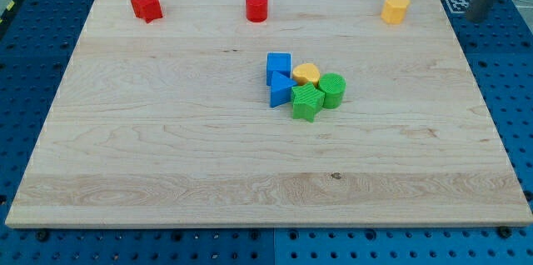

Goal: Push the yellow hexagon diagonally to the green circle

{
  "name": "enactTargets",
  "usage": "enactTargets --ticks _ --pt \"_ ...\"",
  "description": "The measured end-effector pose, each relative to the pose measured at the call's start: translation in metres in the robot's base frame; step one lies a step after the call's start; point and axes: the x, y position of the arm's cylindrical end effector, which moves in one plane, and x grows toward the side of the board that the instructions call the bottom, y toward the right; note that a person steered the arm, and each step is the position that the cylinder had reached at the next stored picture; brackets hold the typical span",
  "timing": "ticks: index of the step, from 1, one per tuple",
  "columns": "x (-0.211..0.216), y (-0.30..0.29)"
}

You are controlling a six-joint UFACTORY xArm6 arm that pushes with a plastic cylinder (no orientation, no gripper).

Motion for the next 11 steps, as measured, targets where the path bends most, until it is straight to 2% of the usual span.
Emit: enactTargets --ticks 1,2,4,5,6,7,8,9,10,11 --pt "-0.032 -0.04" --pt "-0.024 -0.085" --pt "0.061 -0.148" --pt "0.049 -0.144" --pt "0.006 -0.132" --pt "-0.007 -0.157" --pt "0.018 -0.19" --pt "0.067 -0.199" --pt "0.075 -0.199" --pt "0.055 -0.19"
